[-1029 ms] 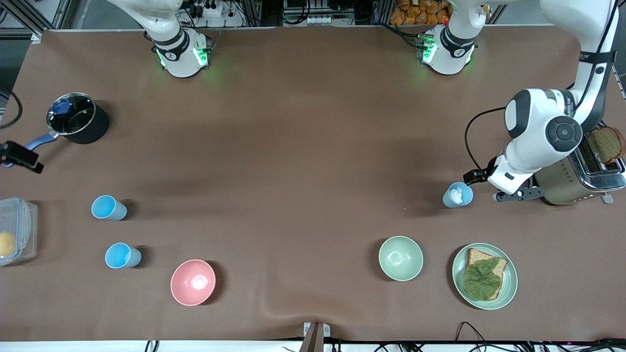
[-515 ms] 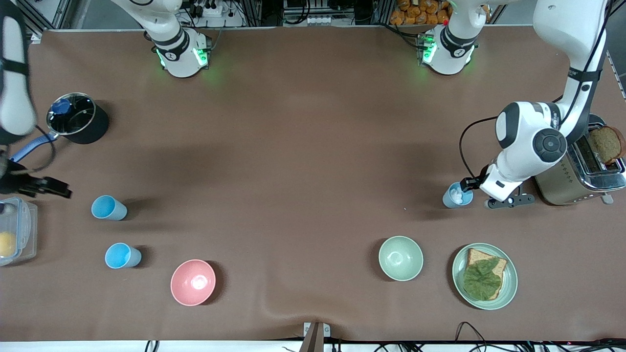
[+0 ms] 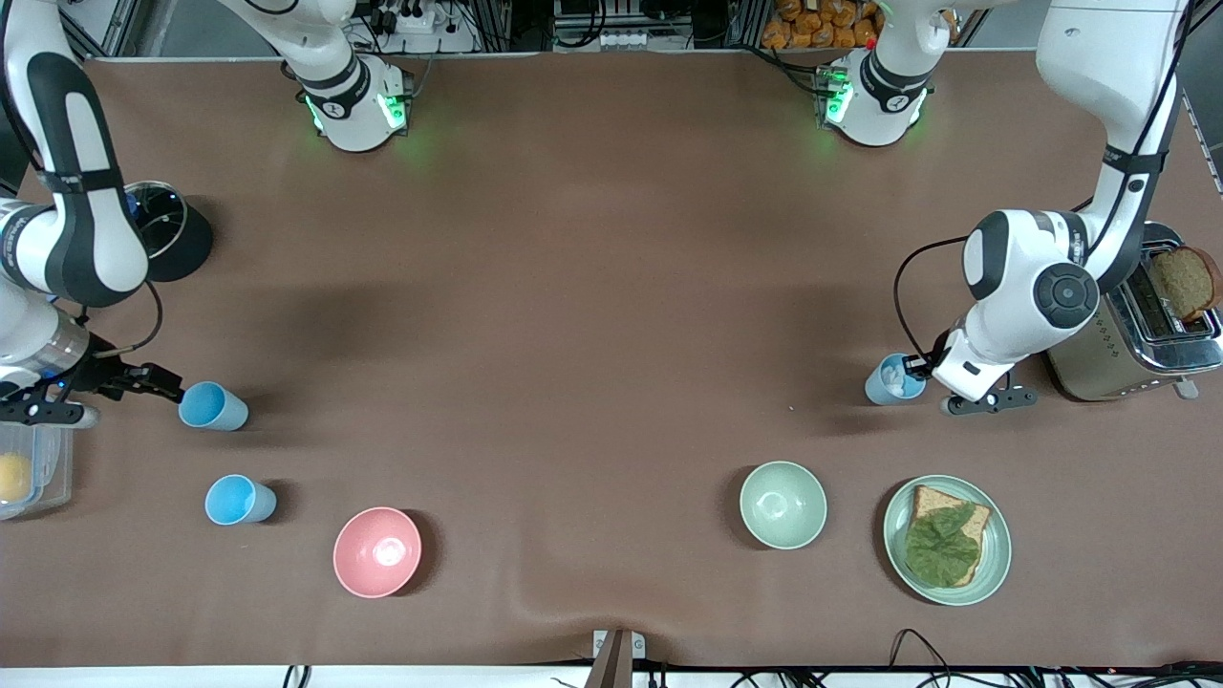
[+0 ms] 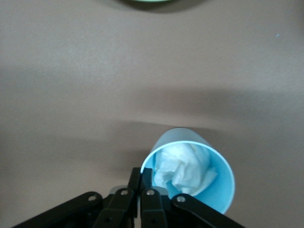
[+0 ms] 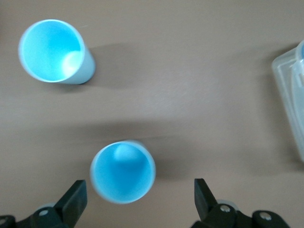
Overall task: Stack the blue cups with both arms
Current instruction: 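Lift the tissue cup with the left gripper while the right gripper reaches a cup, then carry the tissue cup toward the table middle while the right gripper grasps a cup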
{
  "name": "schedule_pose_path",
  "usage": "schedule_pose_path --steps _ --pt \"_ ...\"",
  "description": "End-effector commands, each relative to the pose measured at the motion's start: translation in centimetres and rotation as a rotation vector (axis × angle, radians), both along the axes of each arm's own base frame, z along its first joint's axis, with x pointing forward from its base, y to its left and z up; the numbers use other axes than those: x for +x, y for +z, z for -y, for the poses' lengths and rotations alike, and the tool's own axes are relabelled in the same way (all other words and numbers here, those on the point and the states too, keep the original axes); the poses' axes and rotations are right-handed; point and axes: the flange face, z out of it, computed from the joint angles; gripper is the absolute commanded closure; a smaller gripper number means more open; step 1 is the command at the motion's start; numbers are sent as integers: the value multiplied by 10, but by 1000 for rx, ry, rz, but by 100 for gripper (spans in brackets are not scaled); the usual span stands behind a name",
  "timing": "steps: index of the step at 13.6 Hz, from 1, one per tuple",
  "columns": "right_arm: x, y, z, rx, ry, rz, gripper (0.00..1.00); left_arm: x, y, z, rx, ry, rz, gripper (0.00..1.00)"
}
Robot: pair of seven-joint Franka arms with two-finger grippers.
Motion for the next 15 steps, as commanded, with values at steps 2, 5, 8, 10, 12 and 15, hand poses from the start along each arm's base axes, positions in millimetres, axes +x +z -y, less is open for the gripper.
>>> schedule_pose_path --steps 2,5,8,10,12,15 --pt "-4 -45 21 -11 37 44 0 8 4 33 -31 -22 18 100" --pt "-7 -62 14 -20 44 75 0 0 26 106 -83 -8 40 100" --pt "-8 -68 8 -19 46 80 0 -24 43 205 -132 31 29 100" --pt "-10 -80 6 -25 48 102 0 -50 51 277 -147 68 29 100" --pt "-11 -90 -6 -34 67 132 16 -78 58 357 -163 121 7 100" --pt "-15 -94 -11 -32 82 121 100 -104 48 436 -178 192 -31 100"
